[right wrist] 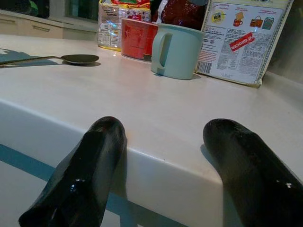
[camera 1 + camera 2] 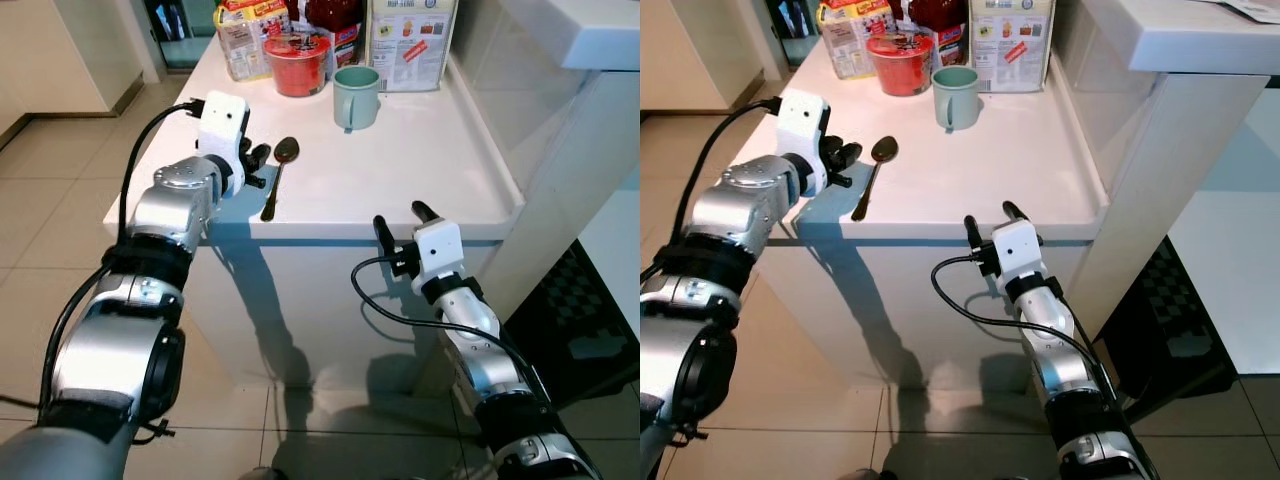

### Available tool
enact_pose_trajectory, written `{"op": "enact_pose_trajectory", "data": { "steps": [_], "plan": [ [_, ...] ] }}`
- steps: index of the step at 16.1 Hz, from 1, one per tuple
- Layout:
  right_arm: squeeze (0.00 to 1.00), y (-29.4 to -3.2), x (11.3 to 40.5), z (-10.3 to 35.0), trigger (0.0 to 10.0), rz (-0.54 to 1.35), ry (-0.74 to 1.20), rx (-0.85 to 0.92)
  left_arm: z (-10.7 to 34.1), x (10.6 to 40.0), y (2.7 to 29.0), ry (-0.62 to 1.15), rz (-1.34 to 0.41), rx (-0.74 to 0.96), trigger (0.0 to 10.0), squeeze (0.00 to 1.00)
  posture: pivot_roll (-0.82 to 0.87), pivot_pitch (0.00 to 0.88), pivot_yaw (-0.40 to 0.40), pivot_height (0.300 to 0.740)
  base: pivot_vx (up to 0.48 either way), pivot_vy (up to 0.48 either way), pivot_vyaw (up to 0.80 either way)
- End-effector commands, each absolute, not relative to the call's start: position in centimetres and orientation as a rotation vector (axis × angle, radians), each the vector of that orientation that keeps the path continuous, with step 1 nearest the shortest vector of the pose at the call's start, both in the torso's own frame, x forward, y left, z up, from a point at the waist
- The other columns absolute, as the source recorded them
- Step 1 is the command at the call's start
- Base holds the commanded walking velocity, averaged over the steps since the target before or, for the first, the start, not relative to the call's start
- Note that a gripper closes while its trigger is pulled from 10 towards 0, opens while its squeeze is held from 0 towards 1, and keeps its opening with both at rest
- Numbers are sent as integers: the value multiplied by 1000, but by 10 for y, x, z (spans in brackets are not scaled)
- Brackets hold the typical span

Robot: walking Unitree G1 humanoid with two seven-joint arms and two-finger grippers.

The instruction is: Setting the table

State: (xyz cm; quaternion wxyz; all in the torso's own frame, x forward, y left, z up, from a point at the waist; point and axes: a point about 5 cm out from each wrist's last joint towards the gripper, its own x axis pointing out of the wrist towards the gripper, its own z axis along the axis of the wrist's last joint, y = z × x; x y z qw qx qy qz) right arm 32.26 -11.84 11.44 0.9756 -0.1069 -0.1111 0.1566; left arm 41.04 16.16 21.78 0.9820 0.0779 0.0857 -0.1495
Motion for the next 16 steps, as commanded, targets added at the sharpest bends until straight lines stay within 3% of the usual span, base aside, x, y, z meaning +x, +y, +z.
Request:
{"op": "enact_pose_trajectory", "data": {
  "steps": [1, 12, 13, 16],
  "plan": [
    [0, -114, 321, 106, 10000, 338, -179, -219, 219, 412, 163, 168, -296, 157, 10000, 0, 45, 71, 66, 740, 0, 0, 0],
    [0, -110, 318, 104, 10000, 351, -175, -215, 191, 412, 148, 258, -342, 61, 10000, 0, 47, 88, 69, 740, 0, 0, 0],
    [0, -110, 318, 104, 10000, 351, -174, -215, 189, 412, 149, 267, -340, 62, 10000, 1000, 47, 89, 70, 740, 0, 0, 0],
    [0, -111, 318, 104, 10000, 352, -174, -215, 185, 410, 147, 287, -356, 84, 10000, 1000, 46, 93, 72, 740, 0, 0, 0]
  ]
}}
